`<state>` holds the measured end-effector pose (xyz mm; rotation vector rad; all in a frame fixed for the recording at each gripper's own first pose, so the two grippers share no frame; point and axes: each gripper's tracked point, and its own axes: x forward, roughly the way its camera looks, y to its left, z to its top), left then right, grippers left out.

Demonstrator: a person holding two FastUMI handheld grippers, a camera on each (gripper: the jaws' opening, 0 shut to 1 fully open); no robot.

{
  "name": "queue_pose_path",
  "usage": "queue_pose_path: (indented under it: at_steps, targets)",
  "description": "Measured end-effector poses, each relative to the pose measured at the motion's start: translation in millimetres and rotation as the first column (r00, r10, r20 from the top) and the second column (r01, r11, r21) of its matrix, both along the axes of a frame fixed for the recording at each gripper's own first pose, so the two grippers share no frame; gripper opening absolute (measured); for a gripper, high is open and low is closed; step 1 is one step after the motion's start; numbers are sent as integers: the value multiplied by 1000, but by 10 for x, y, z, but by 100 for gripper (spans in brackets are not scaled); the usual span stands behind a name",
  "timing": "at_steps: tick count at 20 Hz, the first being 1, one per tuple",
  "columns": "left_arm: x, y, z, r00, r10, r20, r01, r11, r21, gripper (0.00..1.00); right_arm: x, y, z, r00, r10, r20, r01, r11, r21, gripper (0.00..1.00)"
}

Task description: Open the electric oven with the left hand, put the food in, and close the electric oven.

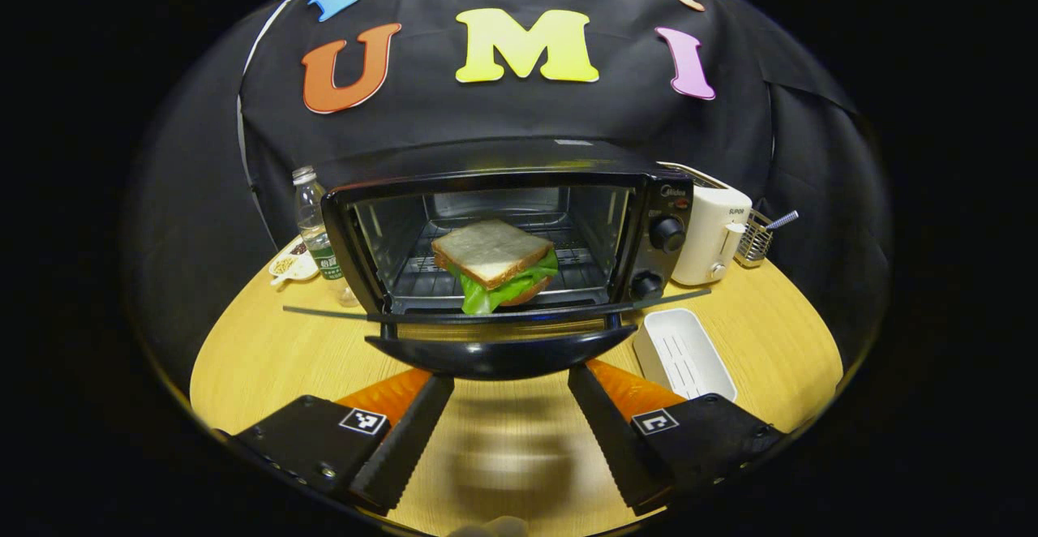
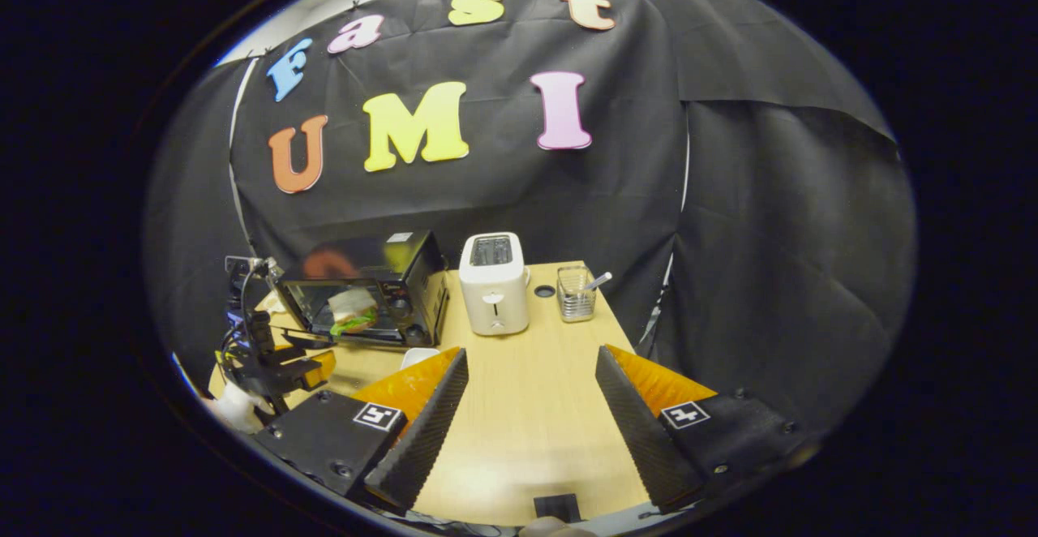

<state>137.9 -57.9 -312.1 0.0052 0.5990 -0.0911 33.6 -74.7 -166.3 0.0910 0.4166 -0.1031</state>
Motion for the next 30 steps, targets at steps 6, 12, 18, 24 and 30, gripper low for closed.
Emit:
queue_pose_path:
  at_steps: [6,12,18,24,30]
  targets:
    - [328,12,228,999,-8,46,7,1000,5,94,-21,-55,7,1000,-27,-2,27,1000,13,100]
    - [531,-1,341,997,-4,78,3,1000,10,94,-92,-116,110,998,-56,10,56,998,15,100]
    - [475,-52,327,997,-17,74,17,1000,10,94,-107,-96,158,999,-48,21,48,999,0,100]
    - [287,51,665,993,1,121,-1,1000,0,94,-74,-3,307,999,-7,53,8,1000,-17,100]
    - [-158,279,1685,960,2,278,-2,1000,1,94,1,305,668,989,68,129,-67,998,-16,100]
